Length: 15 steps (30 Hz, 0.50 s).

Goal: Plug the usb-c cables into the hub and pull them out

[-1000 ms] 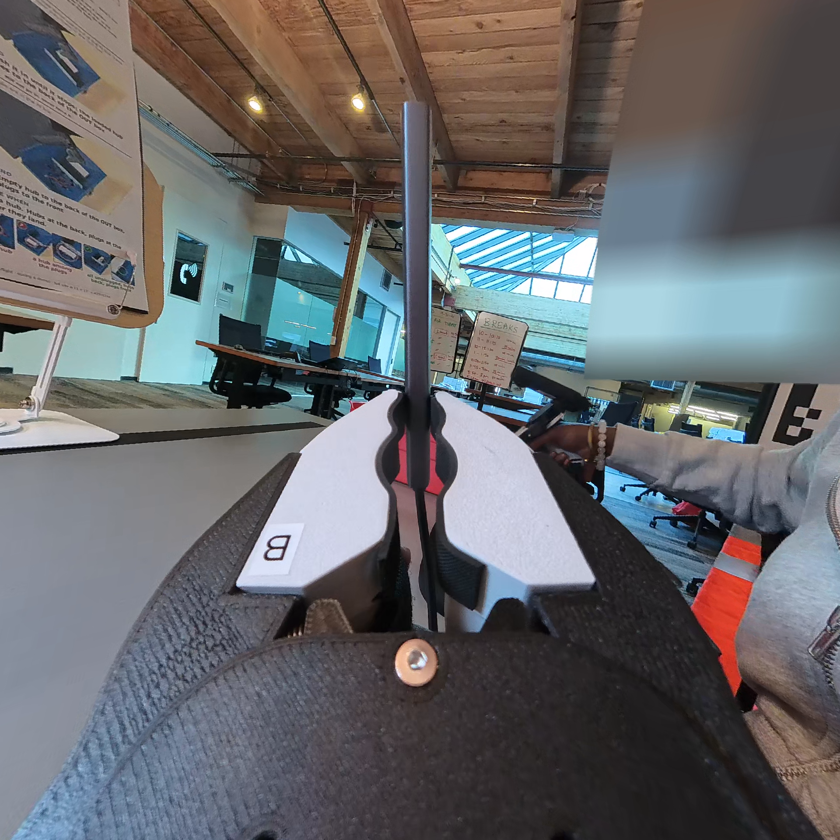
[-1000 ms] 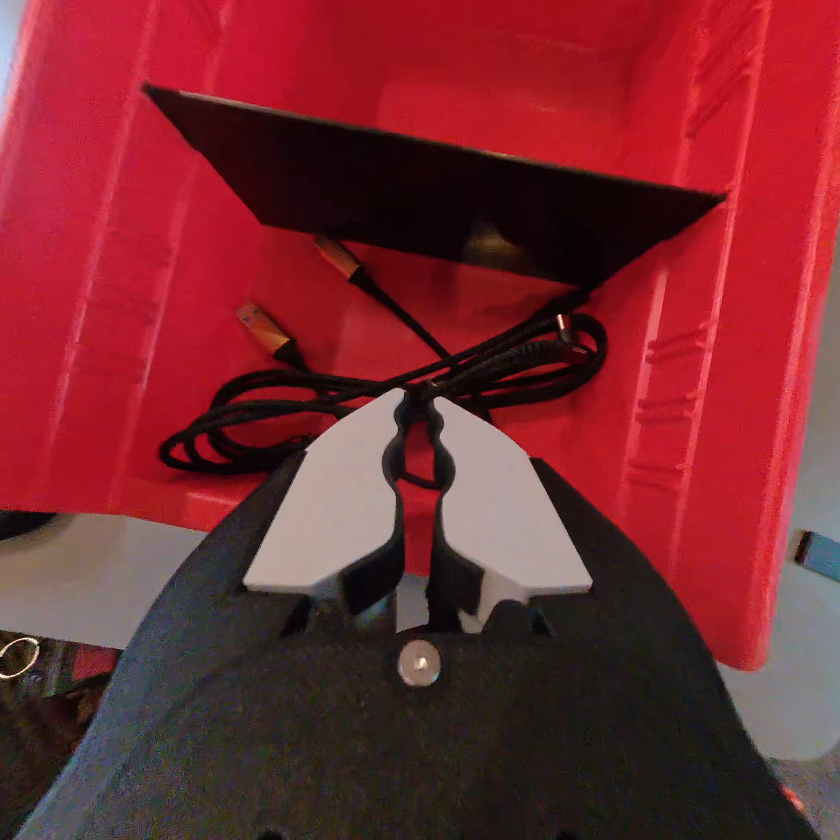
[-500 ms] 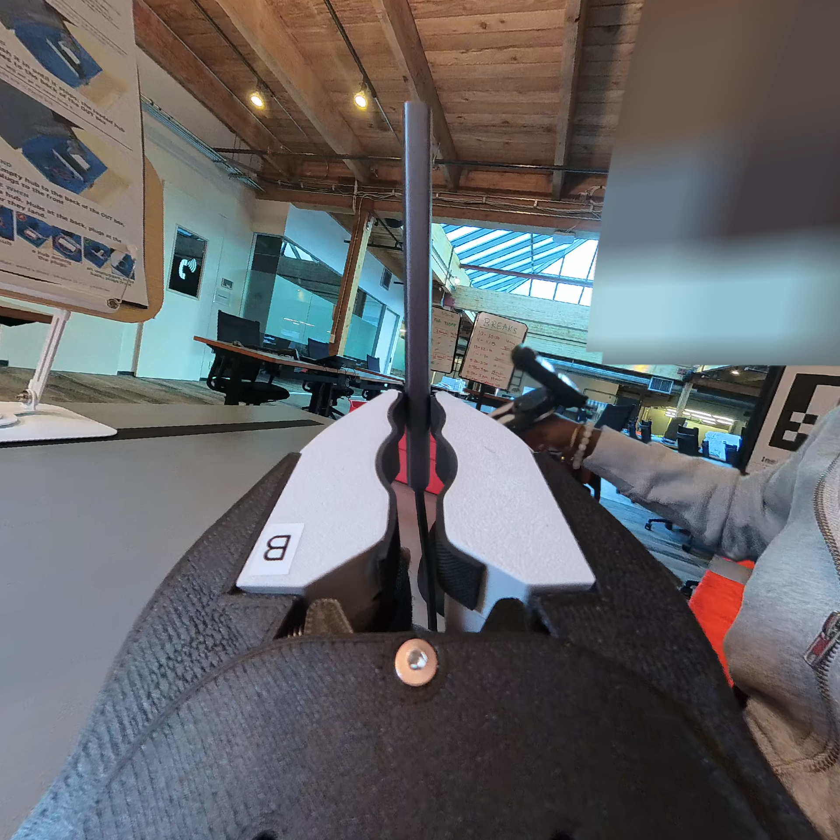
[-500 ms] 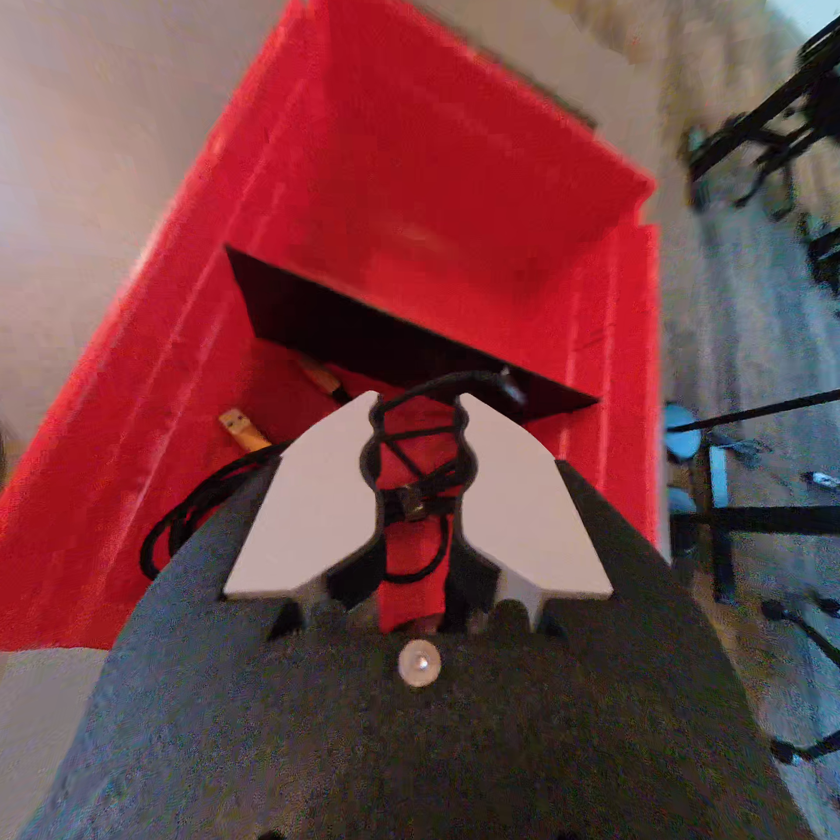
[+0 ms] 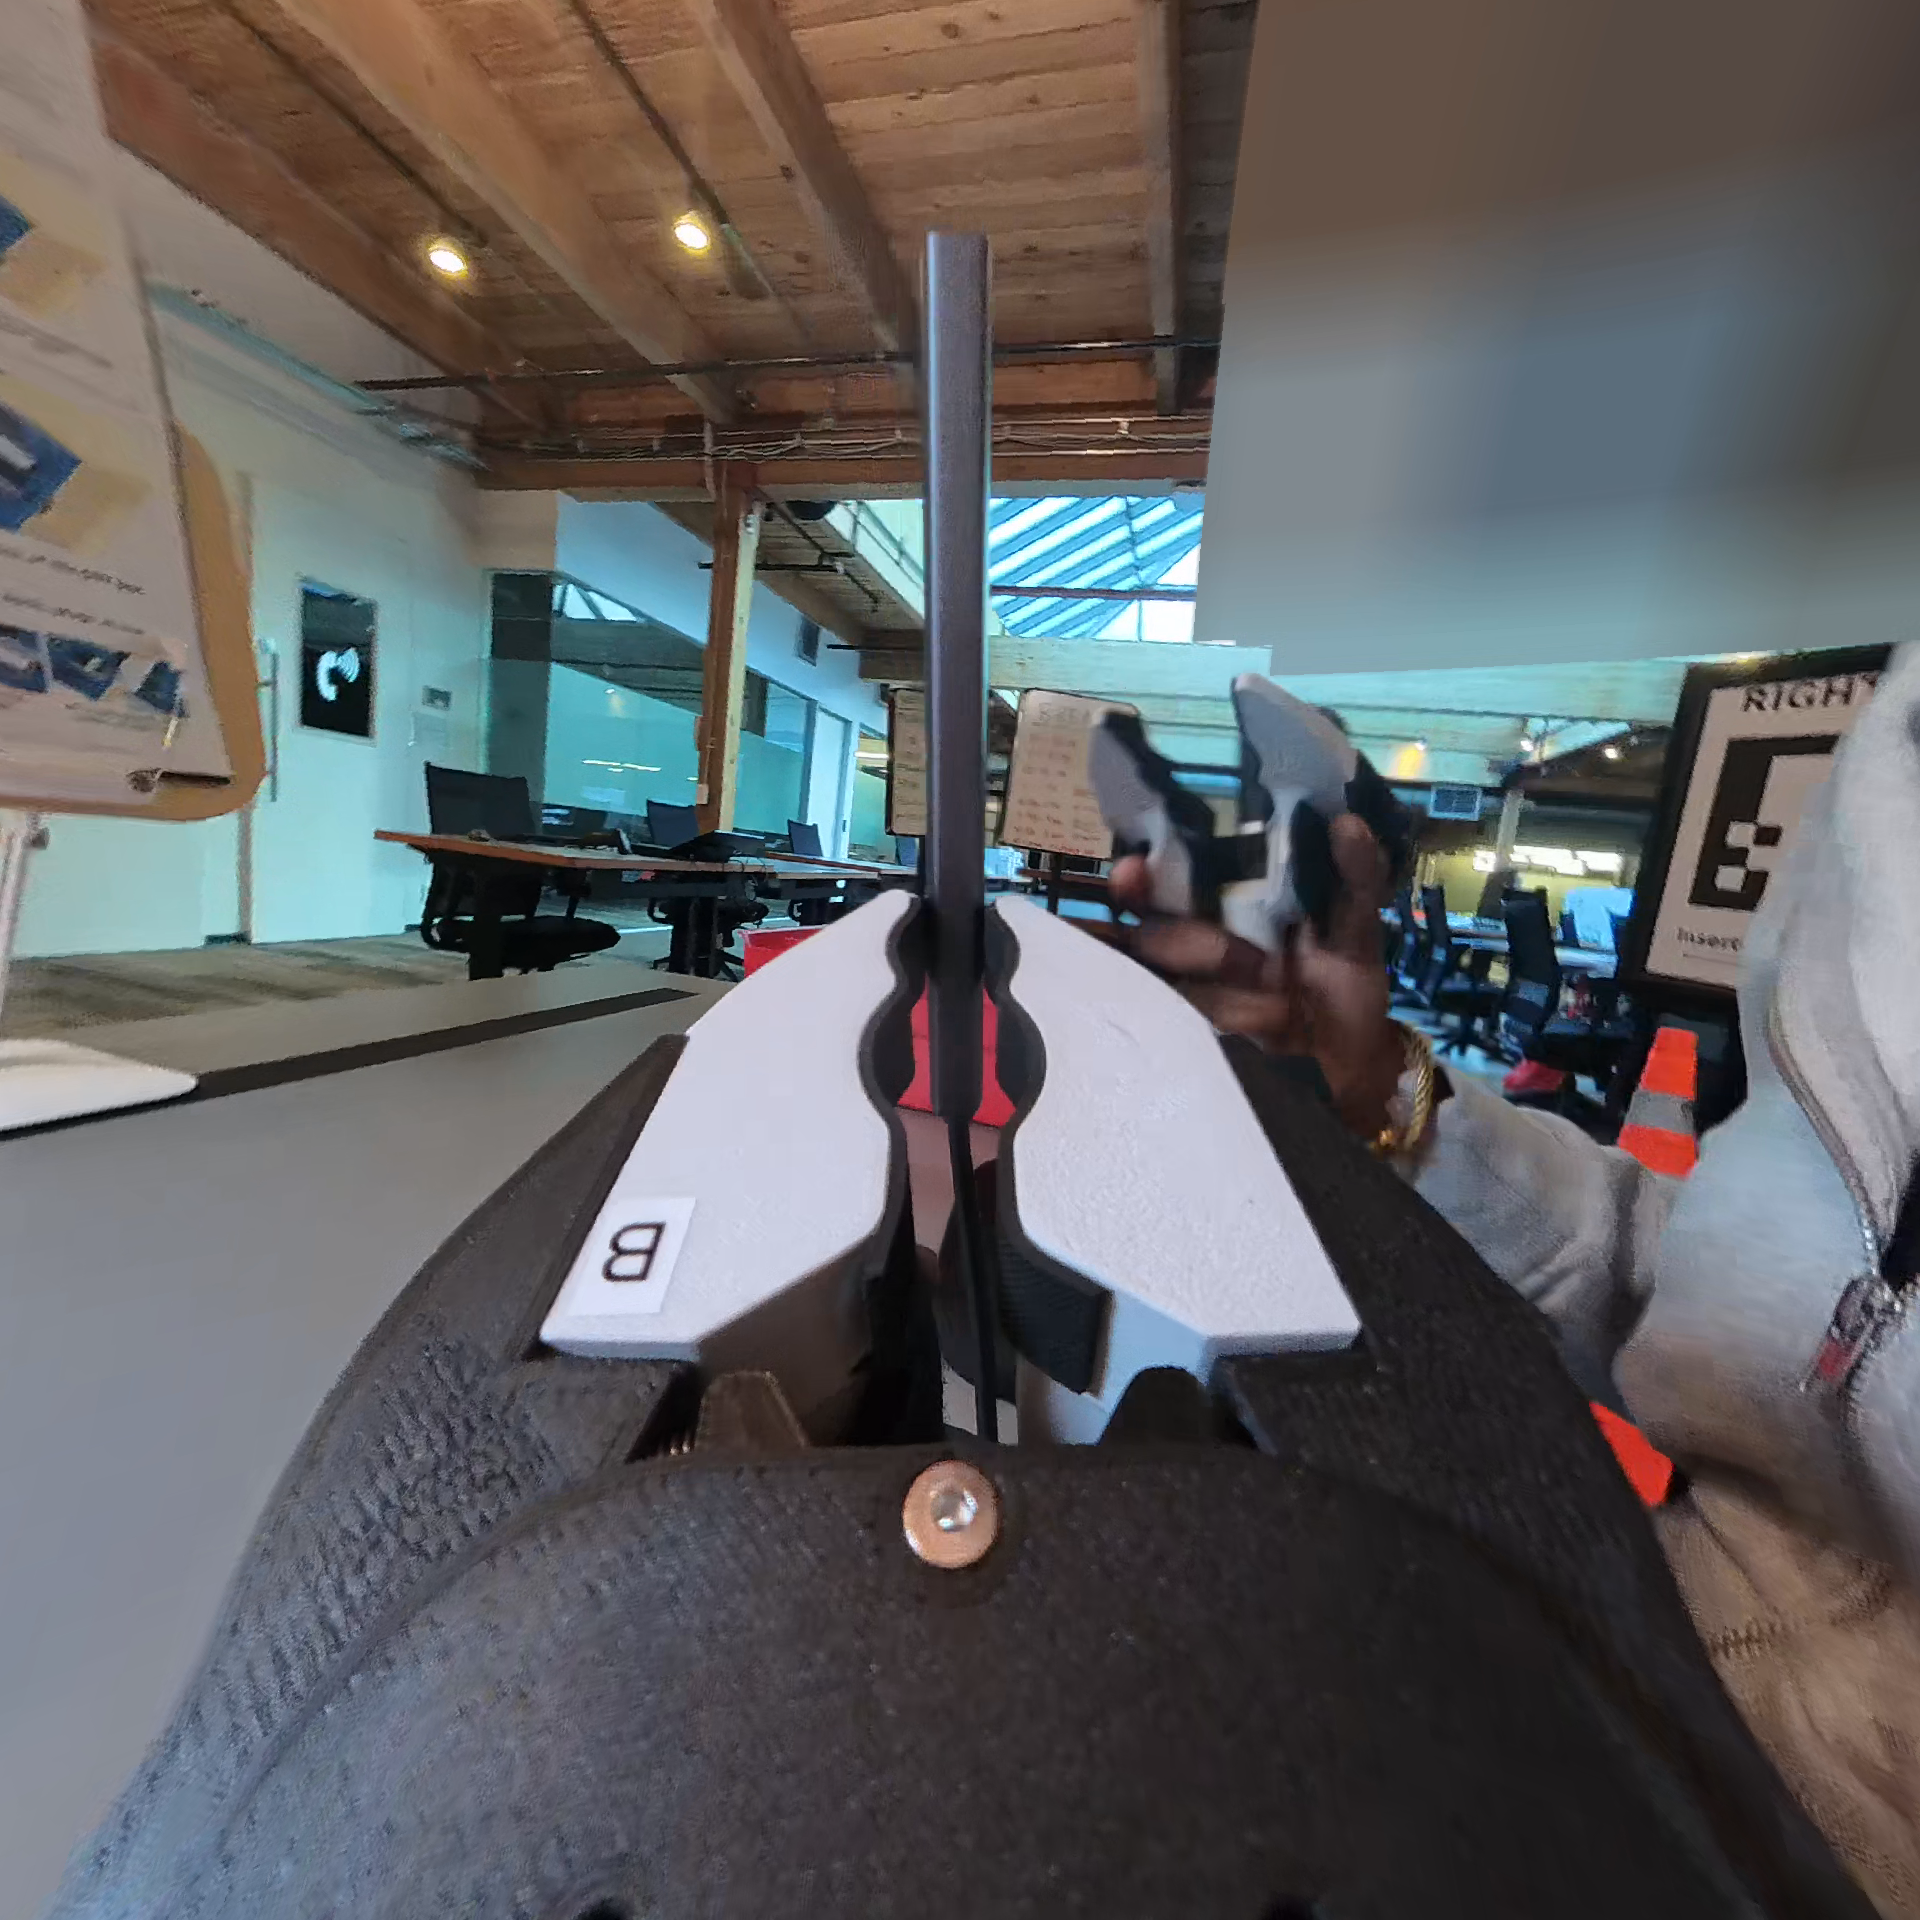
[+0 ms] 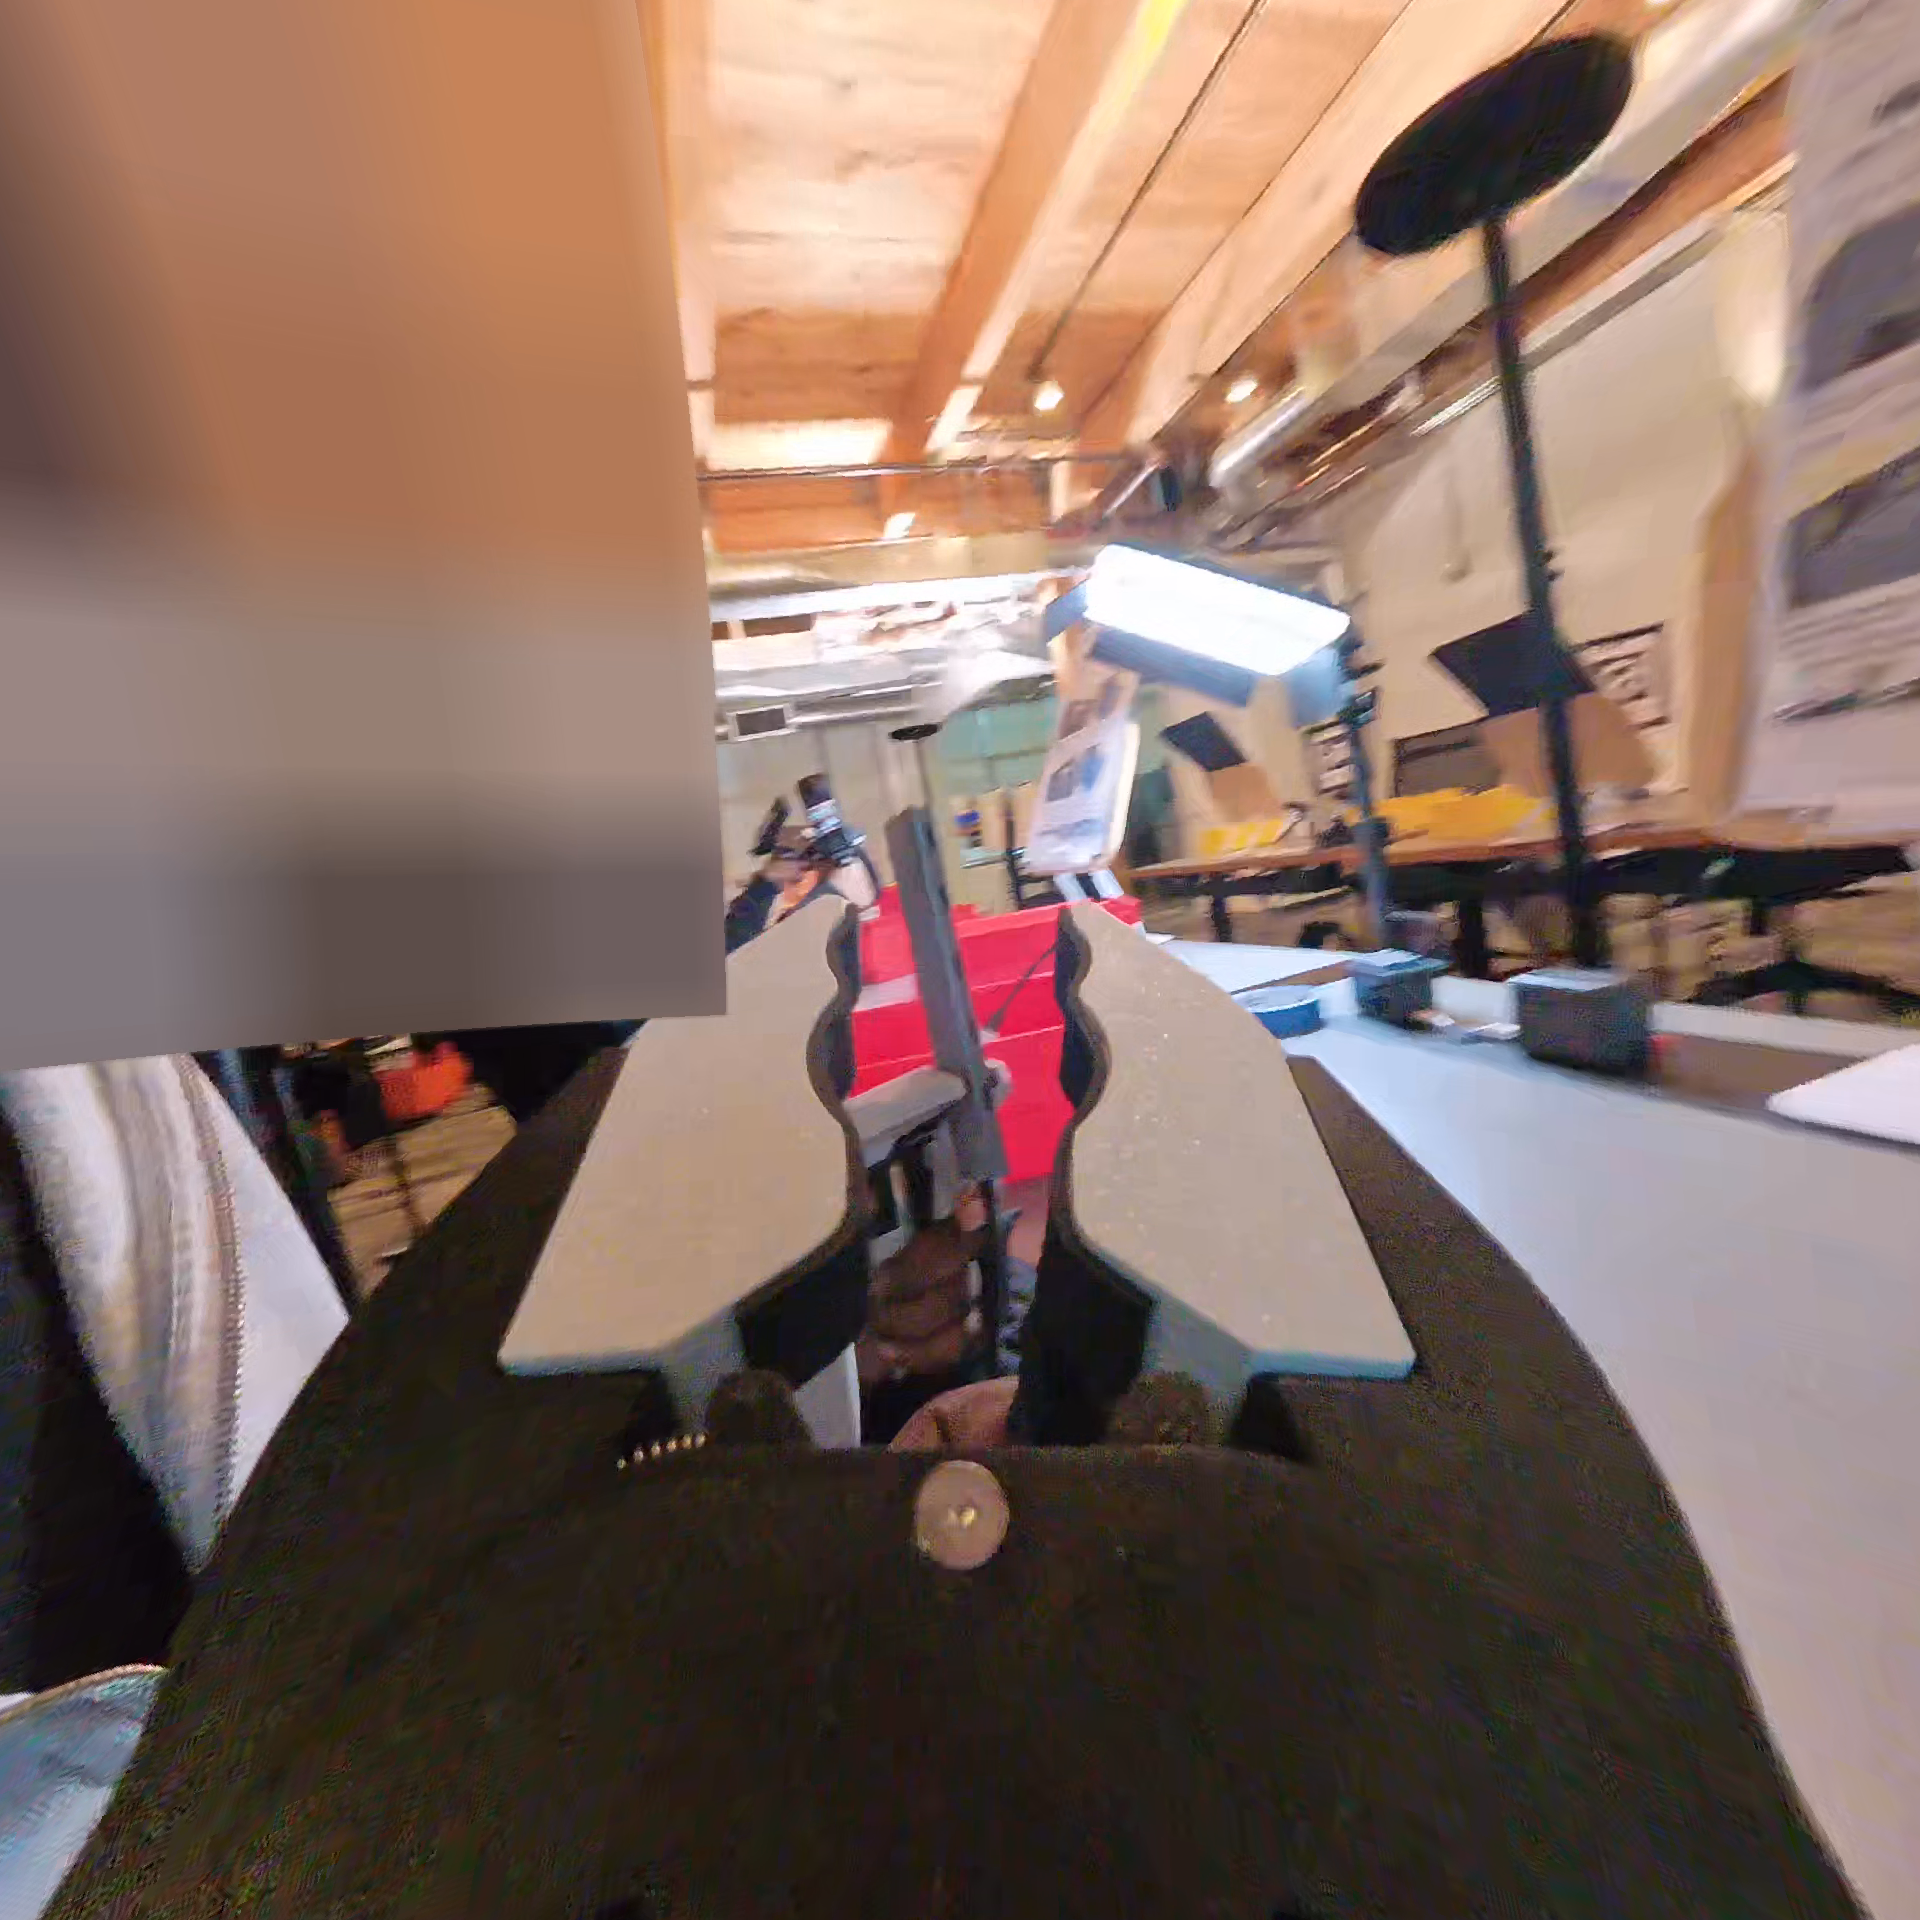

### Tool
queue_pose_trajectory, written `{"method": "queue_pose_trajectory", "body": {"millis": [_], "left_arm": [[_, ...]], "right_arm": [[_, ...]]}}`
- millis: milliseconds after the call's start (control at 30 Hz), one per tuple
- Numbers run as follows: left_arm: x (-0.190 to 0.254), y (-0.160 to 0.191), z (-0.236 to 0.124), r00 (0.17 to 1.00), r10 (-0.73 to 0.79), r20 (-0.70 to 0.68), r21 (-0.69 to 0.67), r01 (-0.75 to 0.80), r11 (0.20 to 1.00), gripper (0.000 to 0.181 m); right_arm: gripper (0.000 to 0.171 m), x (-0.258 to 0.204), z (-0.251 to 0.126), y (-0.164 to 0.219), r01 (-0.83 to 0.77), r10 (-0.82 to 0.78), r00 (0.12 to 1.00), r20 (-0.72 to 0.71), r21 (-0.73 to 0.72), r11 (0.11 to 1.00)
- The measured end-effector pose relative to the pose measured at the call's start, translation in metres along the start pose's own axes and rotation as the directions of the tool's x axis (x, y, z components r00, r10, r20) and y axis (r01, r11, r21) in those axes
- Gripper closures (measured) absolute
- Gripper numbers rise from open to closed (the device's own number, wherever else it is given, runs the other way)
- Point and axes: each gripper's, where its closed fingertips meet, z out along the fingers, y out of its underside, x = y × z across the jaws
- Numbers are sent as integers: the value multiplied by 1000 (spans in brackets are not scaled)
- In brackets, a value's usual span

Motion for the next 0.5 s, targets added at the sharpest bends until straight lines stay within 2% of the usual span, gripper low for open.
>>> {"method": "queue_pose_trajectory", "body": {"millis": [67, 167, 267, 500], "left_arm": [[9, 3, 1, 999, 25, -42, -17, -25, 1000, 171], [22, 6, 1, 993, -10, -120, -29, 7, 1000, 170], [24, 7, 2, 993, 0, -122, -36, -4, 999, 170], [29, 11, 3, 988, 20, -151, -57, -29, 998, 170]], "right_arm": [[130, -9, 27, 40, -61, 66, 995, 71, -66, 996], [127, -11, 48, 70, 47, -31, 995, 96, -170, 984], [128, -19, 55, 76, 163, -137, 981, 137, -195, 967], [136, -22, 56, 83, 83, -58, 990, 132, -192, 978]]}}
